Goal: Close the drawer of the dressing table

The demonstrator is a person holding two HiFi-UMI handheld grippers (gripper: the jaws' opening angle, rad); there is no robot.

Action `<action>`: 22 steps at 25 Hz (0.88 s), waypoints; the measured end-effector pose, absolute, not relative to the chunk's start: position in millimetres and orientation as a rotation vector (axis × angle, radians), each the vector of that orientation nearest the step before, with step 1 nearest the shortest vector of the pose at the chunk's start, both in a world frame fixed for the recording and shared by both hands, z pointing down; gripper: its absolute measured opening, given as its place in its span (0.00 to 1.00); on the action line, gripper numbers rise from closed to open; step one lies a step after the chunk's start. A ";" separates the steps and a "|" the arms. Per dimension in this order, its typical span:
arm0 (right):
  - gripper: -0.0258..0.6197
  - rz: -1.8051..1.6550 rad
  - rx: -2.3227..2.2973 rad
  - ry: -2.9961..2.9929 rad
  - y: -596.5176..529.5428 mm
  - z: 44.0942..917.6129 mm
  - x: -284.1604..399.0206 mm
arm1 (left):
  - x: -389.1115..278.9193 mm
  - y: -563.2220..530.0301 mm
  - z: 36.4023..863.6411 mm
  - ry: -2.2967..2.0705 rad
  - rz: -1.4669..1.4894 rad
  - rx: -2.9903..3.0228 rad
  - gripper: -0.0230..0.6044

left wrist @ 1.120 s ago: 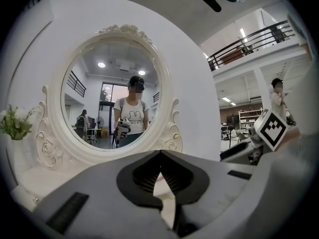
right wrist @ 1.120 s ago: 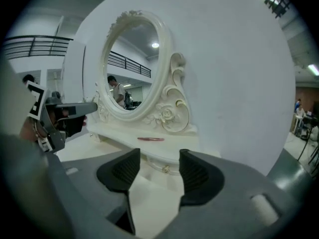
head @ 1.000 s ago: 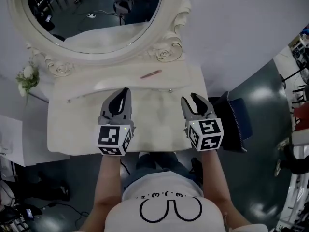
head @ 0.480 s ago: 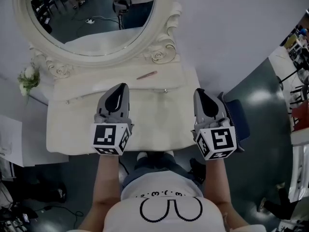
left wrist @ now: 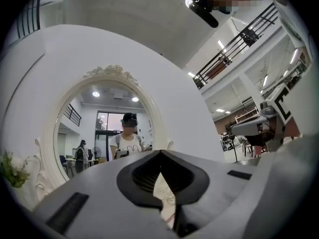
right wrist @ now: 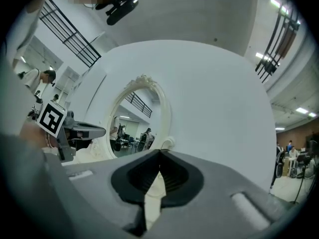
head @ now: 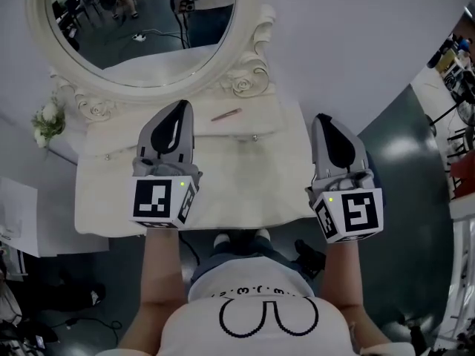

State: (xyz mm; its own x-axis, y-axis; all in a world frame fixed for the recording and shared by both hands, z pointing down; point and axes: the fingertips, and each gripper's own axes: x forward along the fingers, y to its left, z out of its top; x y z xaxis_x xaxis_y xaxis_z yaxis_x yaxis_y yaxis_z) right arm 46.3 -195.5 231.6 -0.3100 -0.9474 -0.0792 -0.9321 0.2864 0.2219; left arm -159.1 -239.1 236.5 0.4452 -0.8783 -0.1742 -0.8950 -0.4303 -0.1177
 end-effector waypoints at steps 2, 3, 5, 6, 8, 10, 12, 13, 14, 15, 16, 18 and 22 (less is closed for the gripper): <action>0.04 -0.372 1.798 -2.469 -193.4 225.3 44.7 | -159.9 -237.2 228.1 1.543 0.143 -2.485 0.03; 0.04 -0.381 1.795 -2.468 -192.6 223.4 44.1 | -159.8 -236.4 225.9 1.537 0.148 -2.481 0.03; 0.04 -0.387 1.791 -2.469 -191.6 222.0 43.0 | -159.2 -234.7 223.7 1.529 0.149 -2.480 0.03; 0.04 -0.387 1.789 -2.470 -191.1 221.9 42.3 | -159.4 -234.0 224.0 1.526 0.147 -2.479 0.03; 0.04 -0.387 1.784 -2.473 -190.0 222.0 40.4 | -160.6 -232.7 225.1 1.526 0.143 -2.479 0.03; 0.04 -0.389 1.780 -2.474 -189.2 221.9 38.7 | -162.4 -231.8 224.6 1.537 0.143 -2.483 0.03; 0.04 -0.388 1.776 -2.477 -189.2 221.9 37.5 | -163.8 -232.1 225.0 1.541 0.145 -2.482 0.03; 0.04 -0.386 1.775 -2.480 -189.3 222.1 37.0 | -164.3 -232.6 225.9 1.538 0.146 -2.480 0.03; 0.04 -0.384 1.774 -2.481 -189.4 222.5 36.6 | -164.5 -232.9 226.6 1.536 0.147 -2.479 0.03; 0.04 -0.383 1.773 -2.482 -189.5 222.9 36.2 | -164.5 -233.1 226.7 1.537 0.147 -2.481 0.03; 0.04 -0.383 1.773 -2.482 -189.7 223.4 35.6 | -164.5 -233.1 226.6 1.539 0.147 -2.483 0.03; 0.04 -0.384 1.773 -2.482 -190.1 224.1 34.4 | -164.5 -233.7 228.1 1.535 0.146 -2.485 0.03; 0.04 -0.384 1.771 -2.481 -191.2 223.9 33.3 | -163.2 -234.5 228.1 1.533 0.145 -2.493 0.03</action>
